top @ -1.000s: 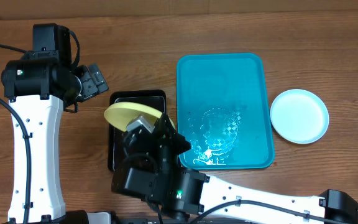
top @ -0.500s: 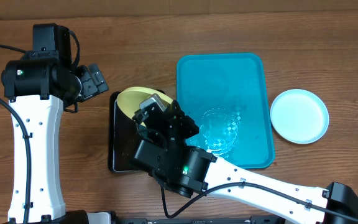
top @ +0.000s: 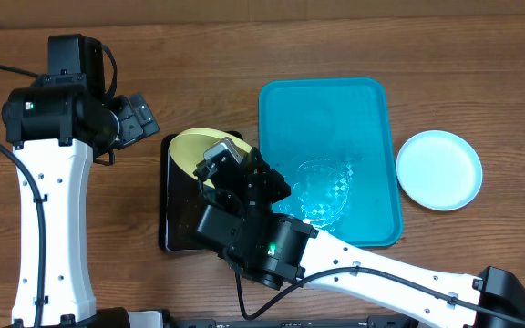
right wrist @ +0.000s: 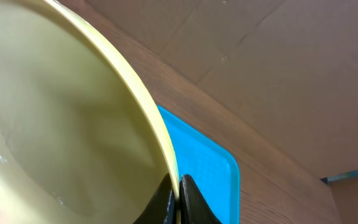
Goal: Clean dirty plates on tray and stack at the side
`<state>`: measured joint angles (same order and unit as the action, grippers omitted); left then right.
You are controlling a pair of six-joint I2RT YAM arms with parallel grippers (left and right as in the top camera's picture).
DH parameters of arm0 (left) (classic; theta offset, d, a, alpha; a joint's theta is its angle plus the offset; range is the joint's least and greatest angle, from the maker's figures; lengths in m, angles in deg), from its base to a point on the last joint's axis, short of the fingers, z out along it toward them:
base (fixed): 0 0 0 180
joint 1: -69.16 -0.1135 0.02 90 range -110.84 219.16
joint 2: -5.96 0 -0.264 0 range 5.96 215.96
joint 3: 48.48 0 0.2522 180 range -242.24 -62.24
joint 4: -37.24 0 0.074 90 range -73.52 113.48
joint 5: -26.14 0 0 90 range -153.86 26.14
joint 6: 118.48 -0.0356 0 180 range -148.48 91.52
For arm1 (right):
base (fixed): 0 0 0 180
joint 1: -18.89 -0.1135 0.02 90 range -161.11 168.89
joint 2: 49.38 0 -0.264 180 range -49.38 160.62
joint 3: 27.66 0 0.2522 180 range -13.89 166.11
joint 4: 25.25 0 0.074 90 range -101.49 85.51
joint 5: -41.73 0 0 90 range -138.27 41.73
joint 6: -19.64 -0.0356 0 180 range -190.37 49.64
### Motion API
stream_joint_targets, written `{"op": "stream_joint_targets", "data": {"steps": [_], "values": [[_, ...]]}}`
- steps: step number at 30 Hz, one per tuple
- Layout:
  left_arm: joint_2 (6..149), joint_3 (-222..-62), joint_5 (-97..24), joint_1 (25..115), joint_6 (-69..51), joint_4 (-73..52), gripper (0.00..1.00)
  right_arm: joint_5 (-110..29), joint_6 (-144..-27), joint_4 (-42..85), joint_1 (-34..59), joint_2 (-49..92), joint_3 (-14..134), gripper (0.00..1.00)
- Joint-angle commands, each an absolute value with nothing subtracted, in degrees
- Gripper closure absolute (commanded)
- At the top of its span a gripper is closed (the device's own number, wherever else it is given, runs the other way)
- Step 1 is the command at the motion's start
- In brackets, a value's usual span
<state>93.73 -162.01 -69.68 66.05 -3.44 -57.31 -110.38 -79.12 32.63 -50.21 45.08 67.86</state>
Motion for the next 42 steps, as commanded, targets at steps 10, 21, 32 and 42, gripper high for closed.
{"op": "stream_joint_targets", "data": {"steps": [10,21,32,42], "values": [[93.3,-162.5,-70.4,65.8,-4.5,-57.3,0.00,-92.7,-89.8,32.6,-39.2,44.9,69.2,0.96],[93.3,-162.5,-70.4,65.8,-4.5,-57.3,0.00,-33.7,-96.6,40.6,6.3,44.3,72.6,0.96],[93.3,-162.5,-70.4,65.8,-4.5,-57.3,0.01,-34.6,-91.2,52.4,42.9,44.3,61.9,0.96],[93.3,-162.5,-70.4,65.8,-4.5,-57.3,0.00,-34.5,-91.6,40.5,52.7,44.3,42.7,0.96]]}}
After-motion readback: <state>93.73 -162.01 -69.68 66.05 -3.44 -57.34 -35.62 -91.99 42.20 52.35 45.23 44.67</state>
